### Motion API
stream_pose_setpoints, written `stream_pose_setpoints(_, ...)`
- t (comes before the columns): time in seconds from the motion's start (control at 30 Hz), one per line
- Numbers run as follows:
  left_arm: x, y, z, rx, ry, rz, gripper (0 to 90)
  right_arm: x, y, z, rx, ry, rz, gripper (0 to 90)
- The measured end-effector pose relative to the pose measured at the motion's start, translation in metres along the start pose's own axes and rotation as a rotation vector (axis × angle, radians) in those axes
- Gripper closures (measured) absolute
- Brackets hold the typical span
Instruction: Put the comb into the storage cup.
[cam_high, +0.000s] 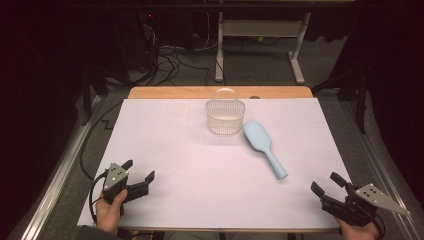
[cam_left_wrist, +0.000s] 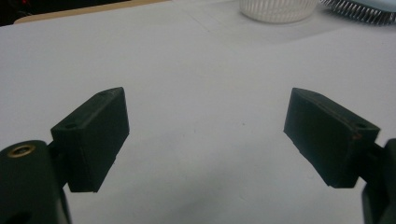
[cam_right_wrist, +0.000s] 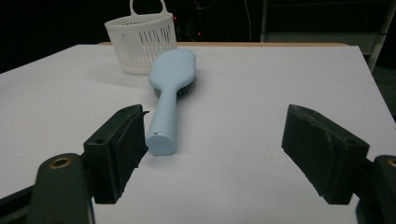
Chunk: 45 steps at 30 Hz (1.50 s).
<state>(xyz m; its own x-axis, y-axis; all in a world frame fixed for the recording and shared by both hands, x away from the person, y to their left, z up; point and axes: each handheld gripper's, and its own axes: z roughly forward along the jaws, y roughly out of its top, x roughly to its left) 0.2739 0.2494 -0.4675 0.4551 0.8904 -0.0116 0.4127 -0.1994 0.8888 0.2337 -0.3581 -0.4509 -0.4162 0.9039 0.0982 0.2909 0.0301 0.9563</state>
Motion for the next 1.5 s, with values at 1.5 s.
stream_pose_setpoints(1.5, -0.001, 0.001, 0.003, 0.004, -0.014, 0.010, 15.0, 0.020, 0.010, 0.028, 0.019, 0.068, -0.015, 21.1)
